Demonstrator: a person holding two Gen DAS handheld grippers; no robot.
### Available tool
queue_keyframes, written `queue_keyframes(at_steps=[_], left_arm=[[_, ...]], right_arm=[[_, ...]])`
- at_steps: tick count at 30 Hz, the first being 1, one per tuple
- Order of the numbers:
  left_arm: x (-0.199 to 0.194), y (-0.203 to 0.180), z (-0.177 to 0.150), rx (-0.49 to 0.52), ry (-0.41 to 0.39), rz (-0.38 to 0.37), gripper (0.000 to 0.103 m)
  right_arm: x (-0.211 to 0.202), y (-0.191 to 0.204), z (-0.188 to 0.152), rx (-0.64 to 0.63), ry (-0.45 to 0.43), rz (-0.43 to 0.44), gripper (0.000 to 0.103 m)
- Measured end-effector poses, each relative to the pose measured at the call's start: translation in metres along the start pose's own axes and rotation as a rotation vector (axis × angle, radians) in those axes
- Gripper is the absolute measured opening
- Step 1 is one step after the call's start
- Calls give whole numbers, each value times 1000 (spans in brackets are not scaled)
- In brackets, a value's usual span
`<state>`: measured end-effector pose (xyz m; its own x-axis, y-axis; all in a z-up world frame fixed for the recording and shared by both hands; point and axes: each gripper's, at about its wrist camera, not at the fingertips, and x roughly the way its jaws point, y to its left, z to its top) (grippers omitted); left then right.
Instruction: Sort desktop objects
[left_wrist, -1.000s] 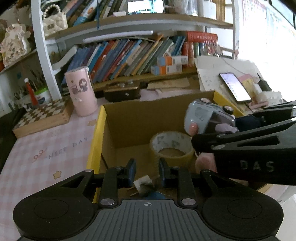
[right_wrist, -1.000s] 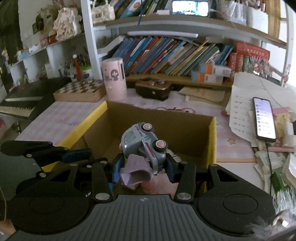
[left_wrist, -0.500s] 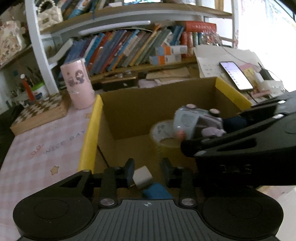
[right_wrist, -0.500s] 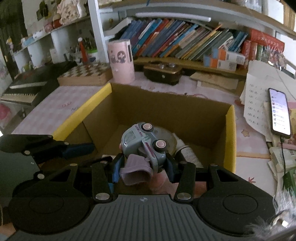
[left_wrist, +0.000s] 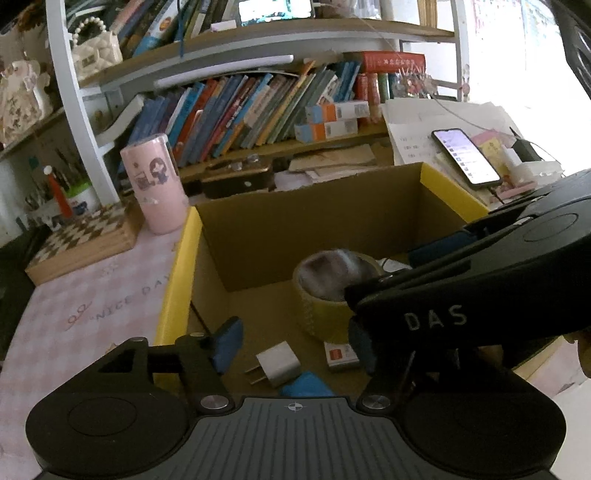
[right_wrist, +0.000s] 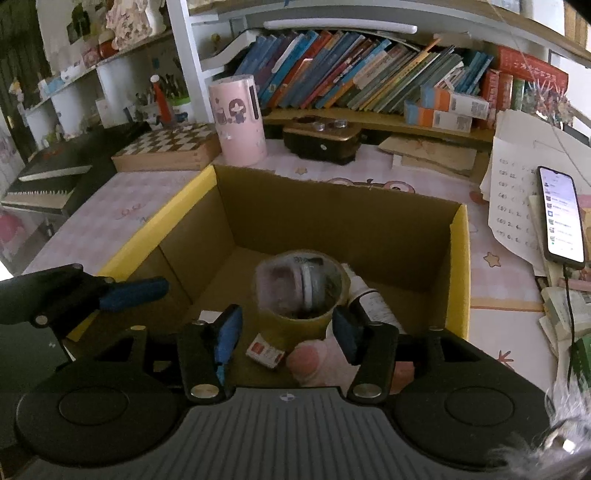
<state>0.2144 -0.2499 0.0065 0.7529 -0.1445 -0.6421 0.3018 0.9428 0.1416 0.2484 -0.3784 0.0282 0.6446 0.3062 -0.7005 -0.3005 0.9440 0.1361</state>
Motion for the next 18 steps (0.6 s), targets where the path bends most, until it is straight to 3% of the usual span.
queue_keyframes(at_steps=[7, 18], left_arm=[[-16, 2, -1, -18, -33, 20, 76], [-81, 25, -18, -53, -161, 81, 95]], right_arm=[[-15, 1, -5, 13, -33, 8, 52], [-71, 21, -25, 70, -194, -31, 57]])
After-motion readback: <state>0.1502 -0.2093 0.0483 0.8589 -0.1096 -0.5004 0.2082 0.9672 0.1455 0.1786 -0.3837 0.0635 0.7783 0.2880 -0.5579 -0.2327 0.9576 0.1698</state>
